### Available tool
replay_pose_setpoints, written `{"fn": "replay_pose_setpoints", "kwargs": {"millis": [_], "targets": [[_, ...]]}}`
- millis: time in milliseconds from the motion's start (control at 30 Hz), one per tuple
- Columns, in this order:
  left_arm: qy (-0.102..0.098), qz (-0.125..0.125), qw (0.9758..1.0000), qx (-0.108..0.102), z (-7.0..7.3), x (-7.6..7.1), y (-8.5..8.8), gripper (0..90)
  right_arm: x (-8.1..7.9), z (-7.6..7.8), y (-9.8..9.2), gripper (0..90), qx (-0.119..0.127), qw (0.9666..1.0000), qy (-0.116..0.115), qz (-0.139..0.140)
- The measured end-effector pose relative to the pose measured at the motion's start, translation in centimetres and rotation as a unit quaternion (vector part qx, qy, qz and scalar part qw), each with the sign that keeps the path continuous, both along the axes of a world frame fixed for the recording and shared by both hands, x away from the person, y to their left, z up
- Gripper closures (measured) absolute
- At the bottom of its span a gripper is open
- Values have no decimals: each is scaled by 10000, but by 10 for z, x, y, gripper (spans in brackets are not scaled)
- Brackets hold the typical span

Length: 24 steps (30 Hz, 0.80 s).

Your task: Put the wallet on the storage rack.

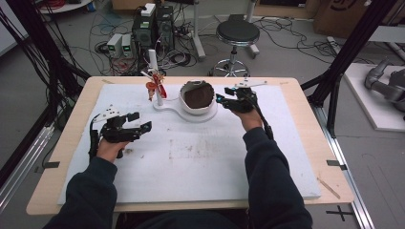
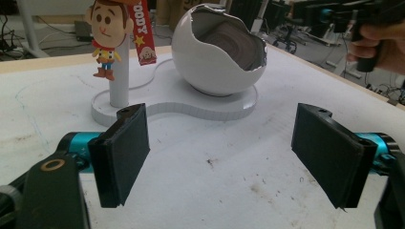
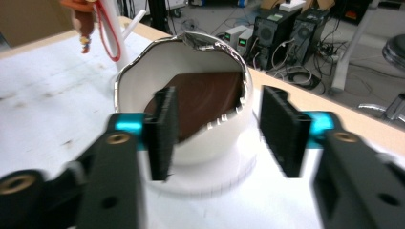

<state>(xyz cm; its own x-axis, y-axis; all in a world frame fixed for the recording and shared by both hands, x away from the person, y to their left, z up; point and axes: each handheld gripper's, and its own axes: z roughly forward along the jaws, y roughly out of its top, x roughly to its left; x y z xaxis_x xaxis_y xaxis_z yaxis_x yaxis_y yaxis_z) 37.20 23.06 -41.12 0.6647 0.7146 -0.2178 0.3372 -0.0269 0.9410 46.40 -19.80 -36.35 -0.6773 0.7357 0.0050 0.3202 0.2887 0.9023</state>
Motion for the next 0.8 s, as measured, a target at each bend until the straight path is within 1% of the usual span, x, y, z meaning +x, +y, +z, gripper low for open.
{"fn": "replay_pose_setpoints", "kwargs": {"millis": [33,67,100,133,200,233,300,400,433,467,533,600,667,800], "targets": [[4,-14,10000,-9,0,0,-1,203,-4,1,-6,415,39,9999,116,12],[-6,-23,10000,-13,0,0,-1,202,-9,2,-13,410,105,9999,122,-8],[-10,-22,10000,11,0,0,-1,202,-16,1,-19,408,143,9999,77,14],[-4,-26,10000,-6,0,0,-2,202,-23,1,-25,389,126,9999,61,32],[-3,-30,10000,3,0,0,-2,202,-37,-1,-37,342,67,9999,92,50],[-16,-3,10000,-11,0,0,-2,202,-41,-2,-41,319,26,9999,94,54],[-48,35,10000,-55,0,0,-1,203,-55,-8,-50,286,-129,9999,103,15],[-115,116,9998,-80,2,0,0,203,-71,-15,-59,228,-268,9996,72,-8],[-138,142,9998,-60,2,0,0,203,-76,-18,-62,214,-344,9994,70,20],[-152,139,9998,-45,2,-1,1,202,-81,-20,-65,214,-381,9993,58,14],[-212,139,9997,14,2,-1,1,203,-92,-27,-74,211,-326,9995,17,-5],[-229,155,9996,61,1,0,1,203,-97,-31,-81,211,-271,9996,23,-3],[-190,169,9996,98,0,1,1,203,-101,-33,-91,209,-174,9998,81,-59],[-155,217,9995,157,0,1,0,202,-102,-36,-103,208,-132,9997,75,-212]]}}
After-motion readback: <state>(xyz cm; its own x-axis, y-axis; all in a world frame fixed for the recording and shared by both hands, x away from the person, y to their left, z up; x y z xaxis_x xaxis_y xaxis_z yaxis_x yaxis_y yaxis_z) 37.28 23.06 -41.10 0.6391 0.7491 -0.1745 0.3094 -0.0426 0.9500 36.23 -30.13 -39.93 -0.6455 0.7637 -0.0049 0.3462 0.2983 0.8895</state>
